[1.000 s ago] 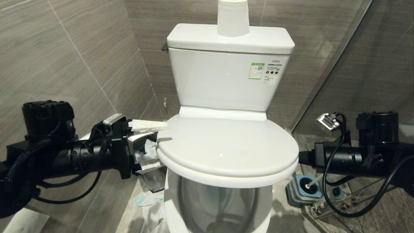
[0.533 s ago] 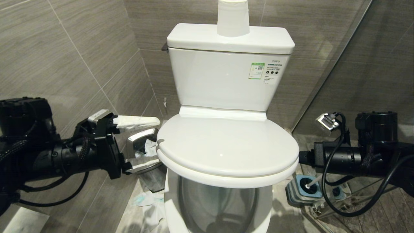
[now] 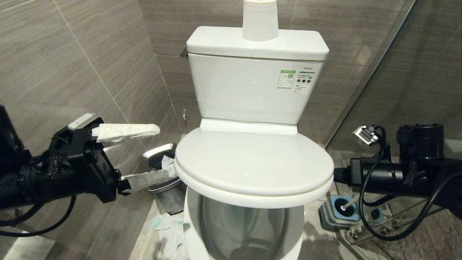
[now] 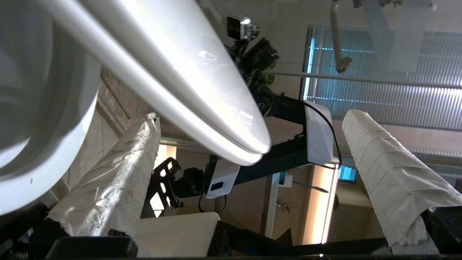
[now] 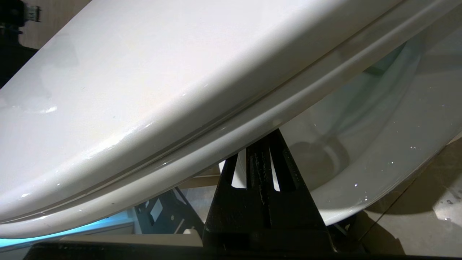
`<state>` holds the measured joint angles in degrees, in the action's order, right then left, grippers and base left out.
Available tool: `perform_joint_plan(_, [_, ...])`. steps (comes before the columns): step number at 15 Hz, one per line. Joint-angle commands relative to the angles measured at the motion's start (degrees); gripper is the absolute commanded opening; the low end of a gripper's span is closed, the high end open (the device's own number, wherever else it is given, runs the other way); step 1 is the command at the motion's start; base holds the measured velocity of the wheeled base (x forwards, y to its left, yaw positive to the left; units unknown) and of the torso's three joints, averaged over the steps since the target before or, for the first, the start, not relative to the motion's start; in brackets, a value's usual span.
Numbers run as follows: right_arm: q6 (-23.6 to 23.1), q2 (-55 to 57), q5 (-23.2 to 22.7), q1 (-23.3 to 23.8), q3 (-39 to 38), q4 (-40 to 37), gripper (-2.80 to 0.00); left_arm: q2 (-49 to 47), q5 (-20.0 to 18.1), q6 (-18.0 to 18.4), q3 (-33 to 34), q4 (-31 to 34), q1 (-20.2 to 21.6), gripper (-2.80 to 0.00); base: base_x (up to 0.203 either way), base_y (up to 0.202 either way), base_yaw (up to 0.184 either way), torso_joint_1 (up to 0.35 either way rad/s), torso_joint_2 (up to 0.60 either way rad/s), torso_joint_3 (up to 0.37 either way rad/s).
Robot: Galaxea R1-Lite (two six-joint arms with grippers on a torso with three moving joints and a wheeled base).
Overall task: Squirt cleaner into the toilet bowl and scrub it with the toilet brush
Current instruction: Use the right hand to fully open the toilet lid
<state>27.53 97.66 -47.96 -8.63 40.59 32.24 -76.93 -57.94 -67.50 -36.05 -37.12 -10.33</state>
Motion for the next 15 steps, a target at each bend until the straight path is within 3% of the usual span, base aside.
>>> perform_joint_plan(1, [0.2, -0.1, -0.3, 0.0, 0.1, 0.2, -2.8, 3.5, -0.3, -0.4, -0.8, -0.2, -0.2, 0.0, 0.0, 0.0, 0.0, 0.0, 0.0, 0.0])
perform_joint_plan(3, [0.2, -0.1, -0.3, 0.0, 0.2, 0.2, -2.8, 4.7, -0.1, 0.1, -1.4, -0.5, -0.3, 0.0, 0.0, 0.0, 0.0, 0.0, 0.0, 0.0])
perform_joint_plan(6, [0.2, 0.0, -0.3, 0.0, 0.3, 0.2, -2.8, 5.9, 0.1, 3.7, -1.8, -0.1, 2.0, 0.0, 0.0, 0.0, 0.0, 0.0, 0.0, 0.0])
perform_joint_plan(11, [0.2, -0.1, -0.3, 0.1, 0.5, 0.2, -2.8, 6.4, 0.2, 5.6, -2.4, 0.1, 3.3, 0.0, 0.0, 0.0, 0.0, 0.0, -0.01, 0.0])
perform_joint_plan(12, [0.2, -0.2, -0.3, 0.2, 0.5, 0.2, -2.8, 6.2, 0.2, 8.8, -2.5, 0.1, 3.2, 0.0, 0.0, 0.0, 0.0, 0.0, 0.0, 0.0])
perform_joint_plan(15, [0.2, -0.5, -0.2, 0.2, 0.4, 0.2, -2.8, 4.3, 0.3, 24.0, -2.5, 0.6, 3.3, 0.0, 0.0, 0.0, 0.0, 0.0, 0.0, 0.0])
